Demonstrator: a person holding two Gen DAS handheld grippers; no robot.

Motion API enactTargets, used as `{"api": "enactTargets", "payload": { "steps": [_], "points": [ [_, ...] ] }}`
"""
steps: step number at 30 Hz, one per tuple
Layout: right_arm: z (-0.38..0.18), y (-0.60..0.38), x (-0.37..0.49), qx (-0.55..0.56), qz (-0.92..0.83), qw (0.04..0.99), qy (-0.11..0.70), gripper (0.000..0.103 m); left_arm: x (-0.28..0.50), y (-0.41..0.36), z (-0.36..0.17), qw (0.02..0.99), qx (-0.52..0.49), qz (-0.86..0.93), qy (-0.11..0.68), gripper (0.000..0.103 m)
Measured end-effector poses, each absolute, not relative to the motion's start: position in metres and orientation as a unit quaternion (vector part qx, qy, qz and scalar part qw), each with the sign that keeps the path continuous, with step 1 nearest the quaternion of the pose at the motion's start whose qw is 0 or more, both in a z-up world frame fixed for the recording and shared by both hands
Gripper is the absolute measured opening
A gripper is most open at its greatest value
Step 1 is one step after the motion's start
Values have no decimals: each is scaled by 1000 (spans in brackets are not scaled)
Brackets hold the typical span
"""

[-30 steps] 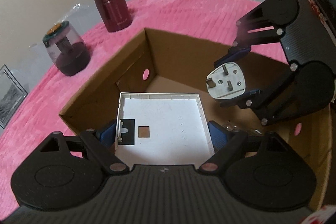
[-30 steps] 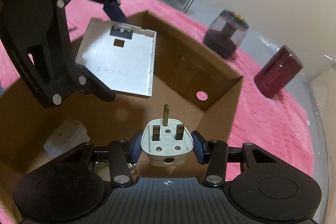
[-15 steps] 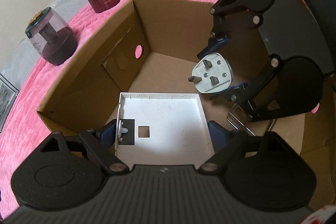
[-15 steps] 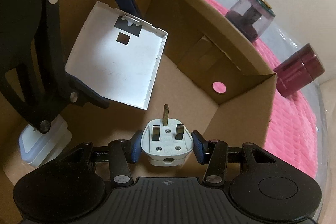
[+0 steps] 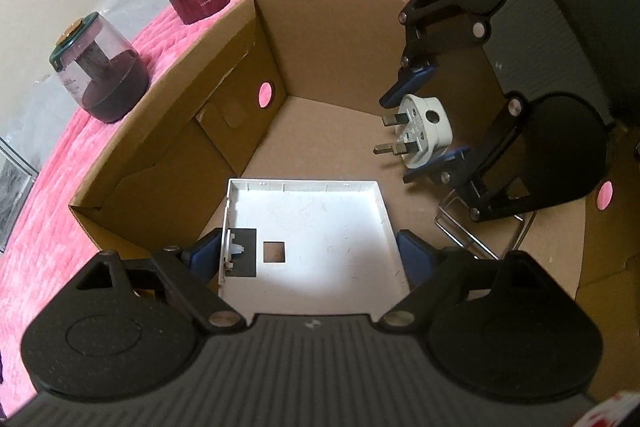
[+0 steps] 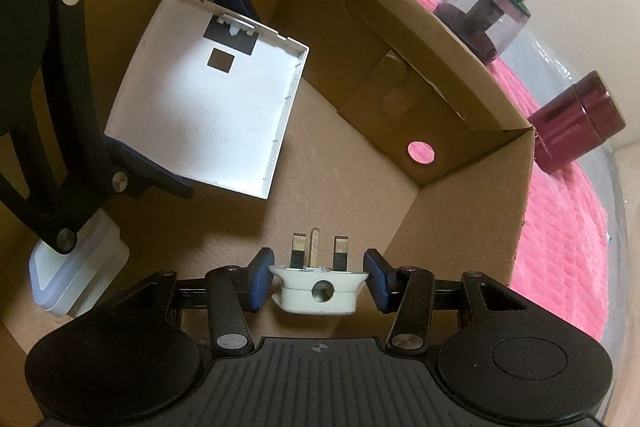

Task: Organize rigid objects
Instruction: 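Open the right gripper to drop the plug into the box while the left gripper releases the lid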

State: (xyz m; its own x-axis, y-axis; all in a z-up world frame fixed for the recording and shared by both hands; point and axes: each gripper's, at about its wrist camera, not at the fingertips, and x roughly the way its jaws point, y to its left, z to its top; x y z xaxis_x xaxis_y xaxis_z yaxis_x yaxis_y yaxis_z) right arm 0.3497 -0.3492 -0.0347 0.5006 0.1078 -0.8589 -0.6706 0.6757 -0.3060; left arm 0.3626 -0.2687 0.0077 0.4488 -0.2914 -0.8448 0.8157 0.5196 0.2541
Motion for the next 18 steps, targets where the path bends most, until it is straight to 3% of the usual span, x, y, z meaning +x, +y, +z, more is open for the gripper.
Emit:
{"api": "enactTargets", "payload": {
  "steps": [18],
  "points": [
    [11,-357,311,-276,219,852,387,46,337,-245,51,823,277,-348,354,88]
  ]
}}
